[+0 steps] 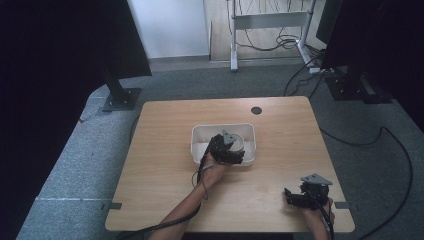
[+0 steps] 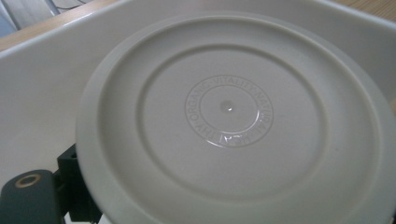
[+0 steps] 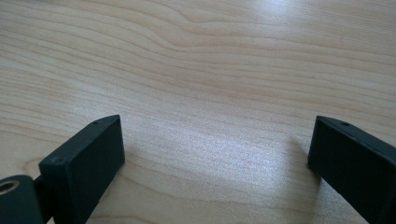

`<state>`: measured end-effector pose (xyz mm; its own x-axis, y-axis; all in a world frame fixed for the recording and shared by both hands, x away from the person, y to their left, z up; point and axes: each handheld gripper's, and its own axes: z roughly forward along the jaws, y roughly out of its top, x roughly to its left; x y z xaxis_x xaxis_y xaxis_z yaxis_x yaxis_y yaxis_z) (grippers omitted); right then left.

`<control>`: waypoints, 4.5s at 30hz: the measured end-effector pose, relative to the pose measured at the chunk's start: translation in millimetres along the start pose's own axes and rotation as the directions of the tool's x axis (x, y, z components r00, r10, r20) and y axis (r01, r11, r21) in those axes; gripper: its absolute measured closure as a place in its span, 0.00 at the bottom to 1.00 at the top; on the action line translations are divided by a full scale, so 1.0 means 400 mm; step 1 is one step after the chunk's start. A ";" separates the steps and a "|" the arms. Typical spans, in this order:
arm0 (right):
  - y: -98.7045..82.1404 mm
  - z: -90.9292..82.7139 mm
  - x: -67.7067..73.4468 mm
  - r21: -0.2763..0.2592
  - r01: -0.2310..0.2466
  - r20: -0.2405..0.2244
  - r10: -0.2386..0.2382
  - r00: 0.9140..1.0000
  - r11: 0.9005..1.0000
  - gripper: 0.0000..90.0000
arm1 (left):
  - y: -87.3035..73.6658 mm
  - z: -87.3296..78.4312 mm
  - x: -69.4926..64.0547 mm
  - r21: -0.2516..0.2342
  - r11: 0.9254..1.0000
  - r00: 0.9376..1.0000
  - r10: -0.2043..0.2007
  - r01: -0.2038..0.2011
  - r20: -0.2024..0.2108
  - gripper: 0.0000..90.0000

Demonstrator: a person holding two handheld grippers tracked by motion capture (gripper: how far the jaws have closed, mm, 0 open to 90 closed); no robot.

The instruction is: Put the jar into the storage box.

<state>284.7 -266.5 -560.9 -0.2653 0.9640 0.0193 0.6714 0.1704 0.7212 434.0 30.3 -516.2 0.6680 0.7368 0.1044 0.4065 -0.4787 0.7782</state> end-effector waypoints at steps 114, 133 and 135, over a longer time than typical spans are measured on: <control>0.000 0.000 0.000 0.000 0.000 0.000 0.000 1.000 1.000 0.04 | -0.032 -0.207 0.033 -0.105 0.994 0.983 0.034 -0.015 0.179 0.04; 0.000 0.000 0.000 0.000 0.001 0.000 -0.001 1.000 1.000 0.04 | -0.076 -0.261 0.066 -0.122 0.992 0.980 0.035 -0.011 0.195 0.04; 0.000 0.000 0.000 0.000 0.001 0.000 -0.001 1.000 1.000 0.04 | -0.079 -0.267 0.069 -0.122 0.992 0.980 0.038 -0.015 0.195 0.04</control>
<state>284.7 -266.4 -561.0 -0.2660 0.9638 0.0192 0.6711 0.1709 0.7214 372.7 116.8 -471.7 0.7917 0.6108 0.0117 0.3175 -0.4276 0.8464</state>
